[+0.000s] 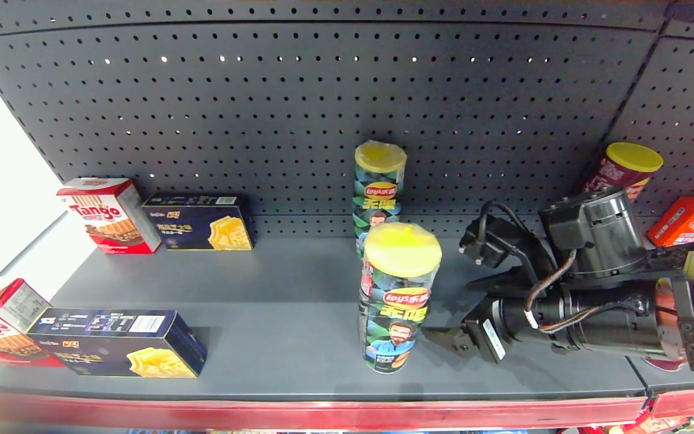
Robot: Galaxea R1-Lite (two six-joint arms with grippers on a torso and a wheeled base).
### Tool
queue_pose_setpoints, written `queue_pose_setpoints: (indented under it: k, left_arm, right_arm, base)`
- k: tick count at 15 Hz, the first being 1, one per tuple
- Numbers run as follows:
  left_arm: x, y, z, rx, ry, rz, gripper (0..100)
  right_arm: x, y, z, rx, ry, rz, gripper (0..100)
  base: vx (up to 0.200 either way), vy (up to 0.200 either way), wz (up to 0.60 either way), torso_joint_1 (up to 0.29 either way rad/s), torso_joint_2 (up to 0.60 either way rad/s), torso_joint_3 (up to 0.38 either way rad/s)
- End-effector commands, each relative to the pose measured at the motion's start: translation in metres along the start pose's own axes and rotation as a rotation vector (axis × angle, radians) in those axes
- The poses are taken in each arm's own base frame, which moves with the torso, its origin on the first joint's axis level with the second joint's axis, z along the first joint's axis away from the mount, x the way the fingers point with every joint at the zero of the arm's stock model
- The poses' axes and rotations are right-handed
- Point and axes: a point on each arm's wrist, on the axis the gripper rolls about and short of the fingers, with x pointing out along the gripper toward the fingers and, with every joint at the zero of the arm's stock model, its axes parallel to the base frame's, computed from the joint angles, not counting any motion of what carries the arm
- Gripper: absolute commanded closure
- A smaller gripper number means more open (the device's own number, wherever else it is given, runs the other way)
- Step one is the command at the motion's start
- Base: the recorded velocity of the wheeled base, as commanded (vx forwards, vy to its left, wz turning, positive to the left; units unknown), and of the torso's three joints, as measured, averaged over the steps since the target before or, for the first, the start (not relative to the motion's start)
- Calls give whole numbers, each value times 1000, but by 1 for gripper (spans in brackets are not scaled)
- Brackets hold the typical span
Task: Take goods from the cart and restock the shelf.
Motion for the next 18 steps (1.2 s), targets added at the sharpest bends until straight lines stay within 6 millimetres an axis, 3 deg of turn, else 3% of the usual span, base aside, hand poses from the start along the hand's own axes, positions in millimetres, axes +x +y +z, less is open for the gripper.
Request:
queue_pose_setpoints:
  k: [1, 12, 18]
  left_arm:
    - [0, 0, 0, -1, -1, 1, 0]
    - [0, 0, 0, -1, 1, -1, 0]
    - [0, 0, 0, 1, 1, 1, 0]
  right_arm:
    - [-5, -4, 2, 5, -17, -11, 0]
    - [3, 1, 3, -5, -8, 3, 0]
    - [1, -12, 6, 20, -20, -37, 0]
  base:
    - [0, 0, 0, 0, 0, 0]
    - [0, 0, 0, 0, 0, 0]
    - [0, 0, 0, 0, 0, 0]
